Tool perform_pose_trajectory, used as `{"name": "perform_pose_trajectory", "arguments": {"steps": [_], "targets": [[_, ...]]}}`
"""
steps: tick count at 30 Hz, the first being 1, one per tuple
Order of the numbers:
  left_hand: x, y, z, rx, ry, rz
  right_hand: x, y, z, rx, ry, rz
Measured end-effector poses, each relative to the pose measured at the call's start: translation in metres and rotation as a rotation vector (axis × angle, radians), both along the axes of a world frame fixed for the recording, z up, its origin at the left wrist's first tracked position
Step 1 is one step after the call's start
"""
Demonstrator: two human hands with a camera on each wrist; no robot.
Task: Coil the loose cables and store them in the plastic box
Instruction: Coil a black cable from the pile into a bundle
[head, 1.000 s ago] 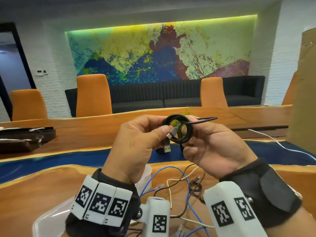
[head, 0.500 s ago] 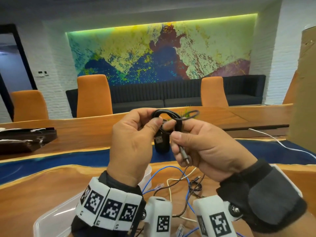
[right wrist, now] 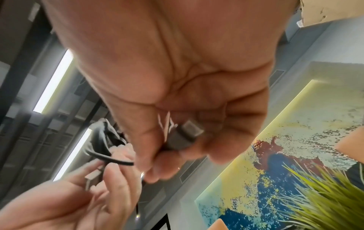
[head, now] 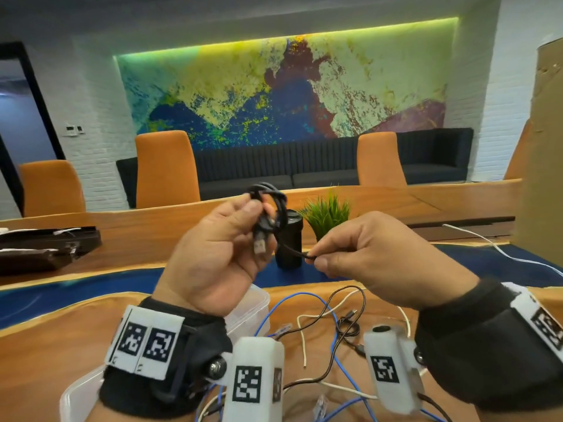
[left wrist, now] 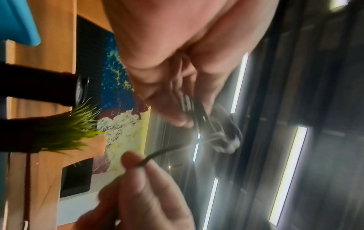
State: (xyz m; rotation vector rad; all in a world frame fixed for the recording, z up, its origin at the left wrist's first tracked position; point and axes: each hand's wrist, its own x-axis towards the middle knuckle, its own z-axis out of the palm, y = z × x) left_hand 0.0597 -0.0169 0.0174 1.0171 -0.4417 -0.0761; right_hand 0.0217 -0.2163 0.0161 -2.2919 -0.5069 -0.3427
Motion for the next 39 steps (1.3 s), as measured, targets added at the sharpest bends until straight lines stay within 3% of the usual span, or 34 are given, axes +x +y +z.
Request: {"name": "perform_pose_trajectory", "arguments": {"steps": [2,4,6,10,14,19,21,25,27,32,37,39], "targets": [[-0.007,-0.005,-0.002,0.218,-0.076,-0.043,0.003,0.004,-0.002,0.035,-0.082,-0.062],[-0.01,-0.009,-0.004,0.467,-0.211,0.088,0.006,0.005,-0.003,0.099,-0.179,-0.103],[-0.009,-0.012,-0.006,0.586,-0.295,0.202,0.008,0.004,-0.002,0.193,-0.237,-0.104],[-0.011,-0.017,-0.007,0.499,-0.219,0.203,0.006,0.005,-0.002,0.307,-0.216,-0.025],[-0.005,-0.016,-0.011,0.521,-0.218,0.339,0.006,0.004,-0.003,0.293,-0.105,0.045],[-0.004,-0.016,-0.015,0.626,-0.34,0.53,-0.003,0.01,0.002,0.116,-0.396,0.011],[-0.004,-0.018,-0.016,0.568,-0.285,0.465,0.001,0.018,-0.005,-0.005,-0.435,-0.064],[-0.001,-0.016,-0.012,0.392,-0.077,0.248,0.015,0.02,-0.017,0.044,-0.544,-0.098],[-0.001,-0.013,-0.01,0.37,-0.097,0.208,0.017,0.019,-0.018,0.129,-0.465,-0.037],[-0.007,-0.015,-0.01,0.393,-0.317,0.246,0.007,0.012,-0.009,0.384,-0.044,0.193],[-0.007,-0.013,-0.011,0.599,-0.584,0.401,0.004,0.011,-0.005,0.992,0.465,0.342],[-0.003,-0.01,-0.013,0.769,-0.66,0.455,0.005,0.013,-0.005,0.942,0.478,0.242]]}}
